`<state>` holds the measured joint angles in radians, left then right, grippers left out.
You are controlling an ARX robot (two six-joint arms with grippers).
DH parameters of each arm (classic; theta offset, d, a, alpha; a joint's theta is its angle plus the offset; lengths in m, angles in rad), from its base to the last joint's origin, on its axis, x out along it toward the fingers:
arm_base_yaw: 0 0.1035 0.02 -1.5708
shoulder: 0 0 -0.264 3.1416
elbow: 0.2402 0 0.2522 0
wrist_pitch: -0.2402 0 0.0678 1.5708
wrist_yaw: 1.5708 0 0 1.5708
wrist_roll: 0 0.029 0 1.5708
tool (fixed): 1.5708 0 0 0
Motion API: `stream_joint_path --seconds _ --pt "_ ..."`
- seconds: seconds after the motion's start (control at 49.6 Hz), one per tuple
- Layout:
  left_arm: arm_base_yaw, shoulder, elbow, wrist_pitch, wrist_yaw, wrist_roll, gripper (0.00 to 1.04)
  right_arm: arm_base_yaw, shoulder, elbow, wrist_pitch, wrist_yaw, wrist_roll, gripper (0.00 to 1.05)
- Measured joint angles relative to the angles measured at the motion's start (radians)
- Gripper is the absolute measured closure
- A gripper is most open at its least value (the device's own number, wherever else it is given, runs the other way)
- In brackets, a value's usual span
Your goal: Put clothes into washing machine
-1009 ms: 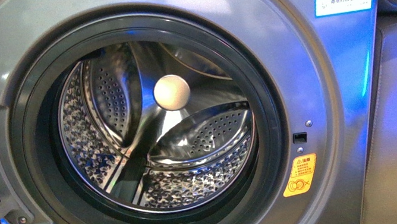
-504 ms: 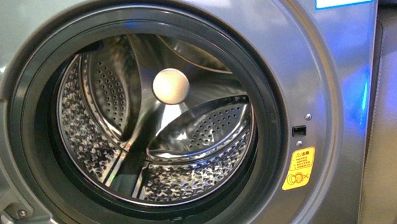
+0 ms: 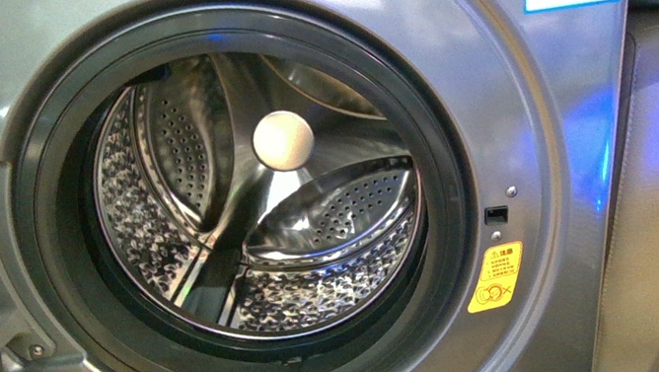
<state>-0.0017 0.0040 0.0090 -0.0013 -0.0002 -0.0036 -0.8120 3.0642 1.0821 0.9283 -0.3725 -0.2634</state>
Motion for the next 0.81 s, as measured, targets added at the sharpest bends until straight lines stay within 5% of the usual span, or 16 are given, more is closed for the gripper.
stream_joint_path --seconds 0.303,0.807 --pt "0.0 0.0 0.0 0.0 0.0 0.0 0.06 -0.01 0.012 0.009 -0.009 -0.02 -0.012 0.08" --pt "0.0 0.0 0.0 0.0 0.0 0.0 0.06 -0.005 -0.036 -0.045 0.054 -0.011 0.037 0.77"
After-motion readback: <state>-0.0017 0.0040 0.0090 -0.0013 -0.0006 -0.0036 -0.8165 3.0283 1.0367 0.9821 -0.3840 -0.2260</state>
